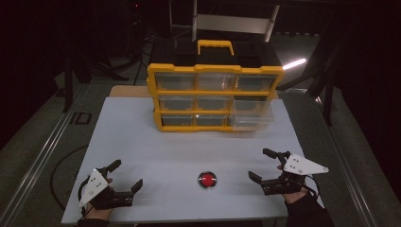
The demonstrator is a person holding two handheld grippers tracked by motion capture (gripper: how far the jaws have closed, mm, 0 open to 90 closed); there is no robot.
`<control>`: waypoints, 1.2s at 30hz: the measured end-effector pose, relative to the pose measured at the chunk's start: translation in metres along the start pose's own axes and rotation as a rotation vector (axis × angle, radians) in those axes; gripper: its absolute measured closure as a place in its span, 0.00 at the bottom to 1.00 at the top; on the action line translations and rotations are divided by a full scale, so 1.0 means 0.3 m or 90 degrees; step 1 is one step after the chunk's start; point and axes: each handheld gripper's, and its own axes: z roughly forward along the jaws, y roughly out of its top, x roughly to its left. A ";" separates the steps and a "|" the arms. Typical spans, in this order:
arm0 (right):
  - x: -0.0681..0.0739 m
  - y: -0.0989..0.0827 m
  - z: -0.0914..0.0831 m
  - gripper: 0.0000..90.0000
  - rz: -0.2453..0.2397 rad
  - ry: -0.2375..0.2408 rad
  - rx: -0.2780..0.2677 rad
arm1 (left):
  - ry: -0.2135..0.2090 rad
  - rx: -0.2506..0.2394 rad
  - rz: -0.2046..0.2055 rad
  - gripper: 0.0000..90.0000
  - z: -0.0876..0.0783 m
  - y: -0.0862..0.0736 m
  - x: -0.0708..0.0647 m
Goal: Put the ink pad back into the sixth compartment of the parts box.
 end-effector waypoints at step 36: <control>0.079 0.140 0.216 0.08 -0.054 0.096 0.008 | -0.005 0.000 0.001 0.00 0.000 0.000 -0.002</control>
